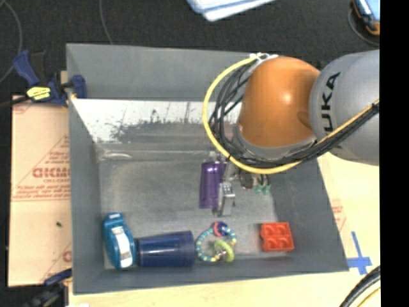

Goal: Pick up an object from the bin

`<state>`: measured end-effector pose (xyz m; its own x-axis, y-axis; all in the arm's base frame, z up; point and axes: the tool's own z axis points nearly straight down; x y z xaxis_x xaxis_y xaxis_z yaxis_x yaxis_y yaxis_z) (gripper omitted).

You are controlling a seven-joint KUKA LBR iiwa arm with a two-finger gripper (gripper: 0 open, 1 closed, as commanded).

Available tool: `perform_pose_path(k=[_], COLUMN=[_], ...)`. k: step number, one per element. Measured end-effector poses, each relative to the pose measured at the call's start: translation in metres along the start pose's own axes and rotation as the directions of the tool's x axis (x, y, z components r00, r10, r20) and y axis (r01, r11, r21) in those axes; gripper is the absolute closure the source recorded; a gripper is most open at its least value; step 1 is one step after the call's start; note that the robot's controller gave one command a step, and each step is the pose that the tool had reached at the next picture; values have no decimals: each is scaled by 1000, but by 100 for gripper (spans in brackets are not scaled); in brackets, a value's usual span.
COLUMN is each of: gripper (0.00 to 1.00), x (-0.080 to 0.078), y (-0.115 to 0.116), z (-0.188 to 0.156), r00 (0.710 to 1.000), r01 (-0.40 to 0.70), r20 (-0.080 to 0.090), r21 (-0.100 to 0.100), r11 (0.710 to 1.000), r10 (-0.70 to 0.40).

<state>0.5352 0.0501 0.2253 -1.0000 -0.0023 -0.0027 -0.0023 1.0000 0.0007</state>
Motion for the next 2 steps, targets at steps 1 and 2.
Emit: perform_pose_path(k=[1,2], gripper=[0,0], x=[26,42], y=[-21,-20], z=[88,150], r00=[960,864], r01=[281,503], r20=[-3,8], r21=[0,1], r11=[960,864], r10=[-281,-503])
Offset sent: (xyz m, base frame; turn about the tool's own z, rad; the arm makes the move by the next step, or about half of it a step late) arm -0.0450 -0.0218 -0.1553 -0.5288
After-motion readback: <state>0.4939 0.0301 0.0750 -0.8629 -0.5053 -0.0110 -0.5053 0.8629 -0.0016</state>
